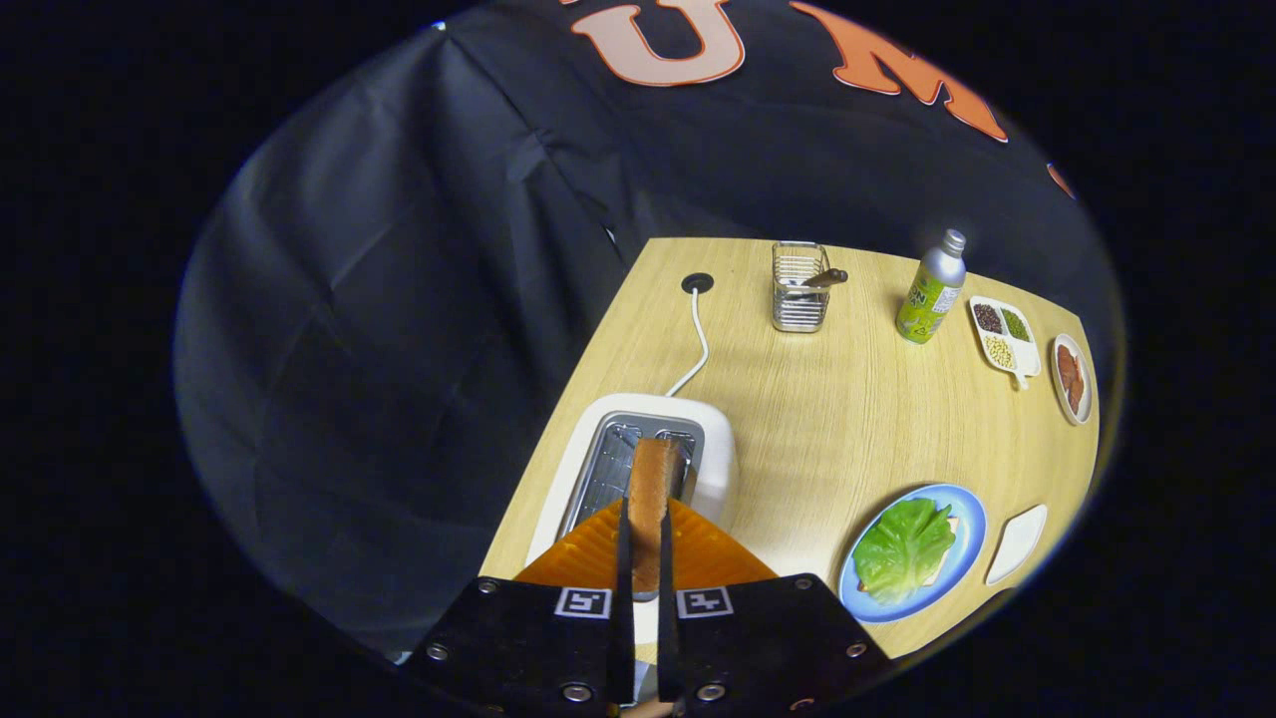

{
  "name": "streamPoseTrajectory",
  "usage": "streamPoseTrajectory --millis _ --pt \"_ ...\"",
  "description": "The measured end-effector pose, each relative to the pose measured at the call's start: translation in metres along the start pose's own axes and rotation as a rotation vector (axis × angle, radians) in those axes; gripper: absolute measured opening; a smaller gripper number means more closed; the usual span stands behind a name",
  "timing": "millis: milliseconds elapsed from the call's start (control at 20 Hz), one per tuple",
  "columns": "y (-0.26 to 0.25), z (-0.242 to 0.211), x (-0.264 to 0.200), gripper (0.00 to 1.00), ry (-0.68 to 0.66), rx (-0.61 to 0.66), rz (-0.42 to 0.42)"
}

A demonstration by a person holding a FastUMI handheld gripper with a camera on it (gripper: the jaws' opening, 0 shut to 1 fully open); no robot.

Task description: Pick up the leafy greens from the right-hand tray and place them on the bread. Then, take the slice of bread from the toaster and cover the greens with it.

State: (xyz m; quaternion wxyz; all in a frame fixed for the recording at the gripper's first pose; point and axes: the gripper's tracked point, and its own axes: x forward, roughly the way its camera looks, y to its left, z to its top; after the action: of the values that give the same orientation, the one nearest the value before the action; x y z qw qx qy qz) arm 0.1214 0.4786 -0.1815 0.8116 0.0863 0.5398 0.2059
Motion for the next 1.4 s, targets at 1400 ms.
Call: streamPoseTrajectory --millis 1400 --pt "-0.203 -0.092 -0.043 0.09 -0.080 0.221 0.122"
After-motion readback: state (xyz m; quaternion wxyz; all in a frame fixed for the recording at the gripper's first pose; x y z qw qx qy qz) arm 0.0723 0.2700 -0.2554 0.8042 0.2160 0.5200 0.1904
